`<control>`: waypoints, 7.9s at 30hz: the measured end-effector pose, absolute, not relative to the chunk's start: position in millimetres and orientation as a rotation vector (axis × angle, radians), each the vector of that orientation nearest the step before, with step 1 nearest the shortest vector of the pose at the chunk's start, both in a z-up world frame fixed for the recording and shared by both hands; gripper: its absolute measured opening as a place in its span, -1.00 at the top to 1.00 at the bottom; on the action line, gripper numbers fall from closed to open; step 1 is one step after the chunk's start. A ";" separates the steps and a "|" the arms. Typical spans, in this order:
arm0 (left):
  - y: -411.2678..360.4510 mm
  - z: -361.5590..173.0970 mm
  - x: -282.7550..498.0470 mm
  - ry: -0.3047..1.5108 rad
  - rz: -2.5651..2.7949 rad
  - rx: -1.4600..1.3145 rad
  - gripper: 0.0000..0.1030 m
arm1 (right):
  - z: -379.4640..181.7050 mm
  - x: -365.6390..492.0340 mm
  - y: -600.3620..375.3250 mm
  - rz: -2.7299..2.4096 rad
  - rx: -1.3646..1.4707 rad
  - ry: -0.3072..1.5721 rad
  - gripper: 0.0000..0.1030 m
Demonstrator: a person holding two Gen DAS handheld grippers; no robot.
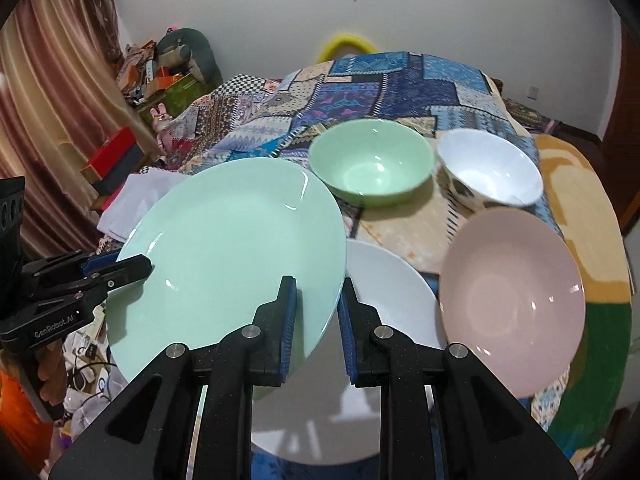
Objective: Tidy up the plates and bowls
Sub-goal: 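Carry the light green plate with both grippers and lower it onto the white plate, then open both grippers and lift them off the light green plate, then grasp the pale pink bowl rim with both grippers, then lift the pale pink bowl with both grippers and carry it over the plate stack, then lower the pale pink bowl onto the light green plate and open both grippers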
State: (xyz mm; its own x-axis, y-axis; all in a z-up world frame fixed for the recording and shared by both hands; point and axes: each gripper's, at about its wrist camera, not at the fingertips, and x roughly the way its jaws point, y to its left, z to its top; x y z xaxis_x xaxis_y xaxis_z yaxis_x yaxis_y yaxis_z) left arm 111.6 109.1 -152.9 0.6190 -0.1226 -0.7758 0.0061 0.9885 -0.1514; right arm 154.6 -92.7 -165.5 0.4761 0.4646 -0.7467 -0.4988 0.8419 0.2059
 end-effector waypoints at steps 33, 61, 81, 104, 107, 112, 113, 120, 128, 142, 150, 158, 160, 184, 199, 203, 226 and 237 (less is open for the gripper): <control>50.6 -226.7 145.4 1.077 -0.089 -0.043 0.48 | -220.8 147.2 -147.8 0.519 0.073 1.013 0.64; 34.7 -148.8 140.9 0.870 -0.102 -0.047 -0.36 | -160.6 131.4 -198.9 0.411 0.029 0.780 0.12; -62.2 -175.3 235.3 0.943 -0.258 -0.012 -0.72 | -180.1 175.2 -258.1 0.261 0.108 0.774 -0.25; -97.5 -232.1 285.0 1.097 -0.321 -0.052 0.57 | -228.4 188.1 -265.8 0.355 0.211 0.917 0.58; -101.5 -232.2 284.9 1.103 -0.337 -0.052 0.73 | -228.6 190.5 -264.1 0.350 0.210 0.917 0.58; -104.8 -229.5 282.6 1.106 -0.329 -0.038 0.73 | -225.9 189.8 -263.7 0.338 0.211 0.923 0.58; -105.4 -228.0 281.7 1.106 -0.332 -0.040 0.73 | -225.4 189.3 -264.0 0.335 0.211 0.921 0.58; -107.2 -216.4 271.0 1.090 -0.352 -0.042 0.73 | -214.8 183.3 -266.2 0.324 0.211 0.916 0.58; -99.5 -187.6 250.5 1.032 -0.365 -0.060 0.73 | -187.7 170.6 -260.4 0.325 0.194 0.865 0.58; -47.6 -139.6 201.1 0.934 -0.323 -0.093 0.73 | -149.8 149.9 -210.6 0.380 0.133 0.779 0.58; -3.5 -126.1 164.6 0.892 -0.277 -0.103 0.73 | -143.0 135.6 -170.8 0.433 0.098 0.770 0.58; 52.0 -124.9 132.7 0.882 -0.202 -0.136 0.72 | -142.0 127.3 -122.1 0.514 0.070 0.775 0.58; 65.7 -125.5 125.5 0.881 -0.179 -0.141 0.72 | -144.5 126.1 -108.9 0.537 0.065 0.781 0.58; 190.7 -195.0 92.9 0.990 0.011 -0.288 0.72 | -201.4 130.1 15.0 0.706 -0.052 0.960 0.58; 228.8 -235.6 102.2 1.048 0.081 -0.337 0.71 | -236.1 145.5 58.2 0.749 -0.138 1.040 0.58; 229.5 -237.8 103.1 1.039 0.093 -0.318 0.70 | -235.9 146.7 62.6 0.752 -0.158 1.032 0.58; 212.1 -188.2 87.8 0.909 0.160 -0.233 0.01 | -189.4 137.5 24.4 0.718 -0.154 0.902 0.31; 168.8 -133.3 108.3 0.808 0.104 -0.177 -0.45 | -147.6 155.0 -39.0 0.597 -0.128 0.765 -0.04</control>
